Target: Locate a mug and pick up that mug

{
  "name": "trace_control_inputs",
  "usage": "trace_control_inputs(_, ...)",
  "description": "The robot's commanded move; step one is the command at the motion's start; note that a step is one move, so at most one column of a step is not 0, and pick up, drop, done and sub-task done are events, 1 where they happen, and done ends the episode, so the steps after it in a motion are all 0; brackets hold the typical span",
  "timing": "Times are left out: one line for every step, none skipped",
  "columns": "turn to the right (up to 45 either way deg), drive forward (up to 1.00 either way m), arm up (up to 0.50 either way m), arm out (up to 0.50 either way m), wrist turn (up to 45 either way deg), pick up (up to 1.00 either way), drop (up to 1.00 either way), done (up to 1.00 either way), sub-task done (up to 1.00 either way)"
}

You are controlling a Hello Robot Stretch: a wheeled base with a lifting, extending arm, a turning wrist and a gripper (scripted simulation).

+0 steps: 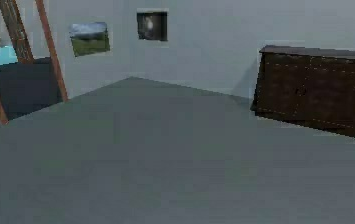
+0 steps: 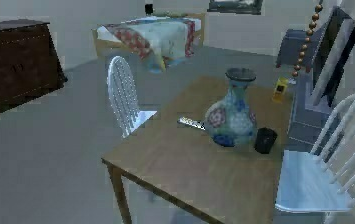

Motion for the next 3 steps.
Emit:
trace_control_inputs(-33.0,0.0,0.0,0.0,0.0,0.0,0.0,0.0,0.0)
trace_control_inputs(0.0,0.1,0.0,0.0,0.0,0.0,0.0,0.0,0.0)
trace_control_inputs(45.0,0.0,0.0,0.0,0.0,0.0,0.0,0.0,0.0)
